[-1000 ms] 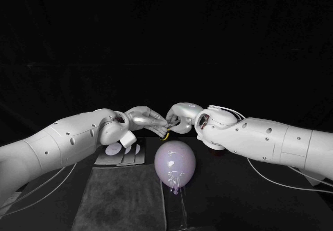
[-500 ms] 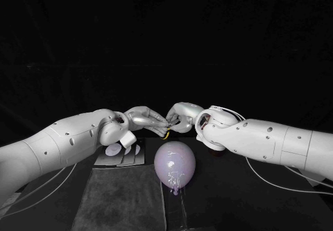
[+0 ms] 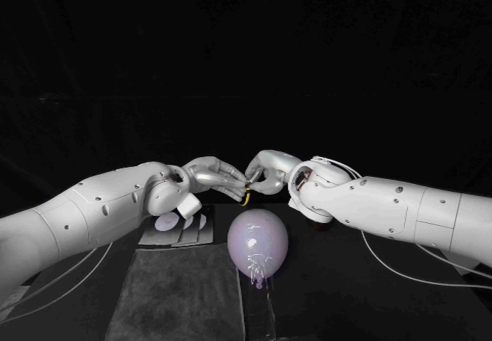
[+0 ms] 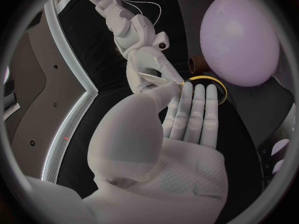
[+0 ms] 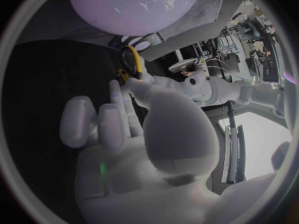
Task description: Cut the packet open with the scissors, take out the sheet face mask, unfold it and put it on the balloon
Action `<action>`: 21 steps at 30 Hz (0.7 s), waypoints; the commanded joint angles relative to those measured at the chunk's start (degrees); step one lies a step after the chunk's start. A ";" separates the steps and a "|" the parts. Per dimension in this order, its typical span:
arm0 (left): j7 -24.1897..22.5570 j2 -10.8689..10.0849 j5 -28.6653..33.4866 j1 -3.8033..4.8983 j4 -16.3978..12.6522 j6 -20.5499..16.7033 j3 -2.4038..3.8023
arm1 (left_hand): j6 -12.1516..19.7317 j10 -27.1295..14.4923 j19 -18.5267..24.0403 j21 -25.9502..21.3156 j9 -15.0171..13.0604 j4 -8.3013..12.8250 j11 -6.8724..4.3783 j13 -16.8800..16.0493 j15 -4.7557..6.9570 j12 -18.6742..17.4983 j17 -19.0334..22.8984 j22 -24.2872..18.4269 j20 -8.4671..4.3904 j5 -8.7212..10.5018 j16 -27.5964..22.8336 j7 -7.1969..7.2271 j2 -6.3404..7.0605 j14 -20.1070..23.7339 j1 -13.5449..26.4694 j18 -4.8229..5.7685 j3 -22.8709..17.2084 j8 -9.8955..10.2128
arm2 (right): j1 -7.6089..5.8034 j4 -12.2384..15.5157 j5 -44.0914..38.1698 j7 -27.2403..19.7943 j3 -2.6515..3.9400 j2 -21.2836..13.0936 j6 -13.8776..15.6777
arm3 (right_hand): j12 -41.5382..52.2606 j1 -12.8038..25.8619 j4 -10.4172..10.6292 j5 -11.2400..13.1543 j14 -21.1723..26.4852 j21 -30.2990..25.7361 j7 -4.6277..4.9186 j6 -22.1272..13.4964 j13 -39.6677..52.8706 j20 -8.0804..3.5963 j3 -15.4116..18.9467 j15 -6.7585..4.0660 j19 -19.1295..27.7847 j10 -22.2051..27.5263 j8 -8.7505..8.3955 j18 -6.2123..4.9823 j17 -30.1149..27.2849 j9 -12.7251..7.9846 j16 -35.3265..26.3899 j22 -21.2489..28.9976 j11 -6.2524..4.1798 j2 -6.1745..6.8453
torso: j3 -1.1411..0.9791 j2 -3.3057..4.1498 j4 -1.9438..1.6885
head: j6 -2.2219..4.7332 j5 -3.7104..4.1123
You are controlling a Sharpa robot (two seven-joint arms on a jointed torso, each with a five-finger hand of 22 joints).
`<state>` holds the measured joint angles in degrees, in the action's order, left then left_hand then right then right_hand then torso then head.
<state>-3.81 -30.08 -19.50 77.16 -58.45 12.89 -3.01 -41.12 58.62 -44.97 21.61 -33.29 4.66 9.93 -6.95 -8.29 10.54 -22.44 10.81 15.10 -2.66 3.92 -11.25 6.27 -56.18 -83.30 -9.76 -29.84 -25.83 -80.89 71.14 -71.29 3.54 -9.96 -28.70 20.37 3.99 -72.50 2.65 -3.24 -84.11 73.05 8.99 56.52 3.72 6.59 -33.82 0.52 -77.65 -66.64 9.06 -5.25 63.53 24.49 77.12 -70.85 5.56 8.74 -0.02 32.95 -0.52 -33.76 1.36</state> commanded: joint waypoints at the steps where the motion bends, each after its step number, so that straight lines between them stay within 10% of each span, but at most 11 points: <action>1: -0.72 0.71 0.35 -0.05 -0.48 -2.60 0.01 | 3.16 -1.50 -0.24 -0.73 -1.51 0.27 0.37 -0.60 -0.24 1.29 0.33 -0.57 0.43 -0.29 -0.12 -2.07 0.19 0.12 -0.26 -0.64 0.65 -2.22 | -0.20 1.84 2.06 -5.28 0.34 1.01 1.38 | -0.27 0.72 0.49 0.39 -0.96 -0.34 0.24 -0.02 0.02 0.20 0.18 0.36 0.11 -0.25 0.09 0.39 -0.09 0.09 0.28 0.02 0.10 0.39 | 0.05 0.00 0.02 | 0.04 0.06; 21: -0.13 0.77 0.35 -0.06 -0.53 -2.39 0.01 | 18.59 -9.88 -1.41 -5.69 -9.34 0.28 2.50 -3.40 -1.53 7.90 1.81 -4.37 1.19 -0.13 0.01 -4.89 0.90 1.87 1.10 -0.59 0.63 -15.73 | -0.20 2.37 4.48 -6.22 0.40 0.95 1.91 | -0.38 0.79 0.60 0.39 -0.89 -0.64 0.37 -0.18 -0.01 0.24 0.27 0.43 0.32 -0.06 -0.01 0.31 -0.34 0.07 0.18 0.31 0.19 0.42 | 0.02 -0.02 -0.02 | 0.17 0.10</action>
<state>-3.78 -30.17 -19.52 77.14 -58.39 11.36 -3.03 -29.44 49.20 -45.92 16.31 -42.57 5.21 12.39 -10.24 -9.84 18.15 -20.67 6.50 16.37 -2.66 3.92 -10.97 7.03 -54.65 -82.54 -9.72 -29.16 -41.39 -80.91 71.74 -67.95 3.46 -9.89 -28.93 22.32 3.93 -72.11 3.03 -3.00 -84.11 72.66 9.00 56.52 3.72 6.60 -33.45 0.52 -77.63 -66.74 9.06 -5.23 63.24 24.50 77.11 -70.54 5.86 9.13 0.01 32.94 -0.53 -33.67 1.43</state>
